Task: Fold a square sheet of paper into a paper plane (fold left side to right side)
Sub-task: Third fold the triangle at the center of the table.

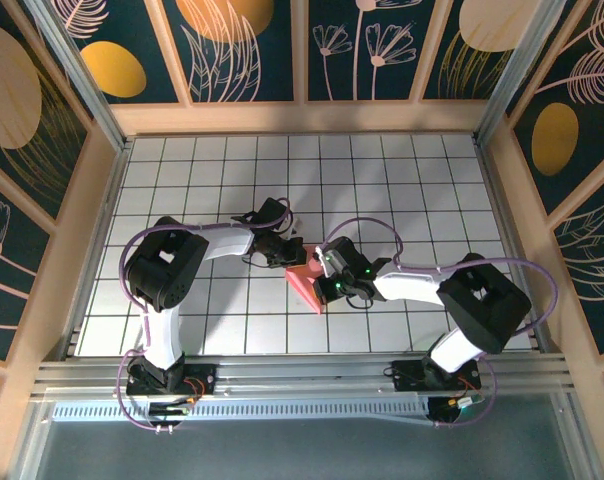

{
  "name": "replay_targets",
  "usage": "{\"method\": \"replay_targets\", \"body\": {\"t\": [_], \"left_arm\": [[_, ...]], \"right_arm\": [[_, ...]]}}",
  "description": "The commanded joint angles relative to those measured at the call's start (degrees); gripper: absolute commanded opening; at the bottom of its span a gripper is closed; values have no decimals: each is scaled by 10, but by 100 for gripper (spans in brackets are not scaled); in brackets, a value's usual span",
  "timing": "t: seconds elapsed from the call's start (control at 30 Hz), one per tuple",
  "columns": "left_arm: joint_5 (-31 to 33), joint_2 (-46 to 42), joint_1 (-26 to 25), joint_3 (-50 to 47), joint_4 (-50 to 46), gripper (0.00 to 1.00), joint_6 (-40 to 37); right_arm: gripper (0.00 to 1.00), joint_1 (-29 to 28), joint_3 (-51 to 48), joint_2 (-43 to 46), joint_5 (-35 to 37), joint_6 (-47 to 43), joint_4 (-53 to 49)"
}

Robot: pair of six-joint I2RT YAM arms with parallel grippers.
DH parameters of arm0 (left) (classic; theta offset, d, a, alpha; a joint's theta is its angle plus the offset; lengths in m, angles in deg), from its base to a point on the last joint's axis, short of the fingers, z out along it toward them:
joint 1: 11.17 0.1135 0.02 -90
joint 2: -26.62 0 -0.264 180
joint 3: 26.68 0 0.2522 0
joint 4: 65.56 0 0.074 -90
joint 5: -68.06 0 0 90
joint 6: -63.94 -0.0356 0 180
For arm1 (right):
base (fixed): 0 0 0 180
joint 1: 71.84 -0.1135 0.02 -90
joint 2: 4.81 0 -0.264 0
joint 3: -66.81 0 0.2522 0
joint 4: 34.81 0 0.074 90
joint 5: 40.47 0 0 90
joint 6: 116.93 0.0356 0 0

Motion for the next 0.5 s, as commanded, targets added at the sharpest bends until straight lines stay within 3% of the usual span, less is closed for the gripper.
{"method": "replay_targets", "body": {"t": [0.0, 0.47], "left_arm": [[25, 22, -11, -19, -30, 3, 5], [24, 24, -12, -18, -30, 3, 4]], "right_arm": [[0, 4, 15, -7, 16, -7, -6], [0, 4, 14, -12, 17, -7, -7]]}}
